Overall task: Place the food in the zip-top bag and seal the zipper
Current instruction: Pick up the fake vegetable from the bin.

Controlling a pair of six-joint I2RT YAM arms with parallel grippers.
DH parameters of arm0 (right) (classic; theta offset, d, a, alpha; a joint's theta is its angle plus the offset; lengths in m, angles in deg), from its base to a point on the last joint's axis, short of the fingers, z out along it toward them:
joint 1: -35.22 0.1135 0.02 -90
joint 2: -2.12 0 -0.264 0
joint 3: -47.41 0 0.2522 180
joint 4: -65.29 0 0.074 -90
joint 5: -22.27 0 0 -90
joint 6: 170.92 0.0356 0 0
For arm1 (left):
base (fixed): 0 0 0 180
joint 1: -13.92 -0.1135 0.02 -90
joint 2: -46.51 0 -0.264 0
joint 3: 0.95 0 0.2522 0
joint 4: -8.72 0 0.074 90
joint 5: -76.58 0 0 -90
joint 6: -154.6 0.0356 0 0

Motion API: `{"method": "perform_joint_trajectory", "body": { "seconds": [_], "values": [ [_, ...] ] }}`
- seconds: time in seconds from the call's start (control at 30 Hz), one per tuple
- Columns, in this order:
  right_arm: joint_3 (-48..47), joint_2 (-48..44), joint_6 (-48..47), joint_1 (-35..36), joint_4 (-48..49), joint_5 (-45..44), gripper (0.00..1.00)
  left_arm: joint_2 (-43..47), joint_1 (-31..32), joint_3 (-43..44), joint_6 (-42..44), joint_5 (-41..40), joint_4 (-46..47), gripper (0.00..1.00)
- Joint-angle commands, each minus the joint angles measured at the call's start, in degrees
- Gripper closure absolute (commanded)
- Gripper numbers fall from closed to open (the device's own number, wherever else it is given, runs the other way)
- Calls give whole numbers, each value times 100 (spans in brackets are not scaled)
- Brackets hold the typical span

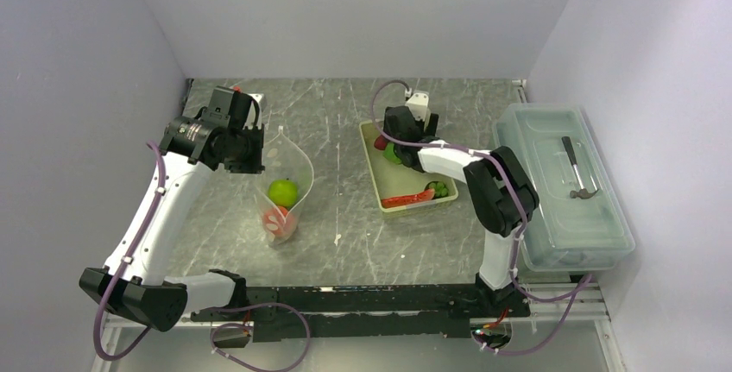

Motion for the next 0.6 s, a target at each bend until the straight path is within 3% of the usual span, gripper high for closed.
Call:
{"method": "perform_joint_trajectory", "body": {
  "seconds": [0.0,0.13,0.47,0.57],
  "values": [
    [-143,396,271,-94,-643,50,5,43,-22,3,111,26,95,100],
    [-71,389,256,-126,-590,161,26,36,-22,2,105,22,80,100],
    [6,54,-95,-134,-551,185,100,33,-22,11,100,31,84,100],
    [129,-205,-256,-134,-486,193,100,50,-22,25,100,30,73,100]
  ]
}}
